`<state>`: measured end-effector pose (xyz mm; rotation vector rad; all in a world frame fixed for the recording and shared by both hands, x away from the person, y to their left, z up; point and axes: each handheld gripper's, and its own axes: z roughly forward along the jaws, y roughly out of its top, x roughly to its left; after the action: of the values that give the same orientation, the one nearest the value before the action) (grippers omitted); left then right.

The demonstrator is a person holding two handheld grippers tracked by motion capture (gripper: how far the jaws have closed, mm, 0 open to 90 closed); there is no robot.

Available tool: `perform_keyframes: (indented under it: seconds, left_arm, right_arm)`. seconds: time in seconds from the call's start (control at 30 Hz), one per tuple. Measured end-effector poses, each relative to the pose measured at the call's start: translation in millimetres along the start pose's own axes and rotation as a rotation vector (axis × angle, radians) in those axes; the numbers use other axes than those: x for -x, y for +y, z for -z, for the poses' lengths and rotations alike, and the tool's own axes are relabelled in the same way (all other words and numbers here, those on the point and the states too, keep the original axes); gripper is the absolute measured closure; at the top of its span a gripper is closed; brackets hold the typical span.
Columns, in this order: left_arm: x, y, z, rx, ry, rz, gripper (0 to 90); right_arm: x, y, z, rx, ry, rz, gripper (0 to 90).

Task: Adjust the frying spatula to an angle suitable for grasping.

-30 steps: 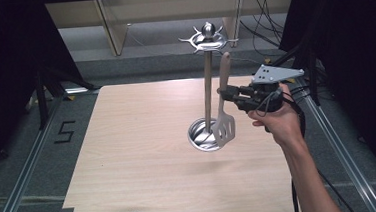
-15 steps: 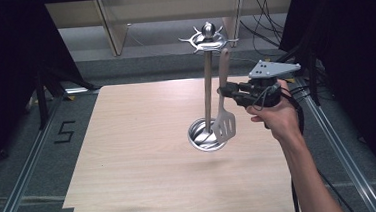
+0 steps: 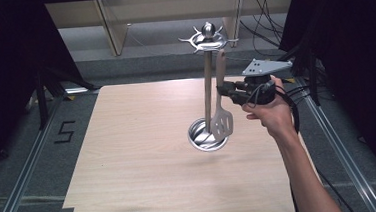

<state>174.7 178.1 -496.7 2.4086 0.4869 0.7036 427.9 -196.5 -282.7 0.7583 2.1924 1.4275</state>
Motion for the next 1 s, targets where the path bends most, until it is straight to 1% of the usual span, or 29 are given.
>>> perform_keyframes:
  seconds: [0.07,0.1,0.13,0.17,0.2,0.3,0.33,0.37,0.4,0.43,0.47,0.5,0.53,0.57,0.6,0.67,0.7,0.73,0.77,0.8,0.83,0.87,0.9,0.93,0.97,1.0]
  left_arm:
    - [0.1,0.1,0.0,0.001,0.001,0.001,18.0]
    - [0.1,0.1,0.1,0.001,0.001,0.0,18.0]
    - [0.0,0.1,0.2,0.003,0.002,0.001,17.9]
    - [0.0,0.1,0.2,0.003,0.002,0.001,17.9]
    - [-0.3,-0.1,0.3,0.0,0.001,0.0,18.0]
    - [-0.4,-0.1,0.4,0.001,0.001,0.001,17.9]
    - [-0.4,0.0,0.4,0.001,0.002,0.001,17.9]
    - [-0.4,0.0,0.4,0.001,0.002,0.001,17.9]
    - [-0.8,-0.2,0.1,-0.002,-0.001,0.0,17.9]
    - [-0.8,-0.2,0.1,-0.002,-0.001,0.0,17.9]
    - [-0.9,-0.1,0.1,-0.001,-0.001,0.0,17.9]
    - [-0.9,-0.1,0.1,-0.001,-0.001,0.0,17.9]
    - [-0.8,-0.3,-0.5,-0.003,-0.023,0.003,18.0]
    - [-0.8,-0.5,-0.1,-0.002,-0.004,0.006,17.9]
    - [-0.2,-0.7,-1.2,0.01,0.03,0.012,18.0]
    - [-0.6,-0.6,-1.1,0.01,0.023,0.013,17.9]
    - [-0.4,-0.7,-1.0,0.012,0.027,0.014,17.9]
    - [0.0,-0.9,-1.3,0.015,0.017,0.02,17.9]
    - [0.1,-0.8,-1.5,0.017,0.016,0.022,18.0]
    - [0.1,-0.8,-1.5,0.017,0.016,0.022,17.9]
    - [-0.1,-0.7,-1.3,0.012,0.022,0.015,17.9]
    - [-0.2,-0.7,-1.3,0.01,0.026,0.013,17.9]
    - [-0.2,-0.7,-1.3,0.01,0.026,0.013,17.9]
    - [-0.8,-0.8,-0.7,0.009,0.012,0.015,18.0]
    - [-0.8,-0.8,-0.7,0.009,0.012,0.015,18.0]
    - [-1.1,-0.9,-1.2,0.007,0.002,0.017,17.9]
  right_arm:
    - [0.7,-0.3,-0.2,0.005,-0.003,0.006,75.8]
    - [-0.2,-1.4,-0.9,0.017,-0.001,-0.003,75.8]
    - [-1.3,-1.6,-0.6,0.014,0.003,-0.017,75.7]
    - [-1.3,-1.6,-0.6,0.014,0.003,-0.017,75.7]
    - [-0.7,-2.4,-0.7,0.017,0.014,-0.021,75.7]
    - [-0.1,-4.2,-1.0,0.03,0.017,-0.015,75.5]
    - [1.5,-5.0,-0.8,0.037,0.026,-0.011,75.4]
    - [1.3,-5.2,-0.5,0.036,0.025,-0.01,75.1]
    - [-0.1,-5.6,-0.2,0.037,0.018,-0.024,74.2]
    - [-0.1,-5.6,-0.2,0.037,0.018,-0.024,74.2]
    - [-1.3,-6.0,0.6,0.04,0.016,-0.012,69.9]
    - [-1.3,-6.0,0.6,0.04,0.016,-0.012,69.9]
    - [-4.1,-6.0,2.4,0.037,0.007,0.0,68.5]
    - [-4.8,-6.0,3.6,0.041,0.017,0.003,67.0]
    - [-6.5,-6.8,4.8,0.057,0.009,-0.004,64.9]
    - [-8.5,-8.1,6.8,0.052,0.013,-0.002,60.3]
    - [-8.5,-8.1,6.8,0.052,0.013,-0.002,60.3]
    - [-10.4,-10.3,9.3,0.054,-0.025,0.028,57.9]
    - [-12.0,-12.0,10.4,0.056,-0.015,0.02,56.8]
    - [-13.7,-14.1,12.2,0.054,-0.018,0.005,55.0]
    - [-13.7,-14.1,12.2,0.054,-0.018,0.005,55.0]
    - [-15.9,-17.6,14.4,0.065,-0.028,-0.002,52.0]
    - [-15.9,-17.6,14.4,0.065,-0.028,-0.002,52.0]
    - [-16.7,-23.9,16.9,0.079,-0.033,-0.002,51.3]
    - [-16.7,-23.9,16.9,0.079,-0.033,-0.002,51.3]
    - [-17.8,-30.7,19.5,0.077,-0.027,-0.014,50.7]
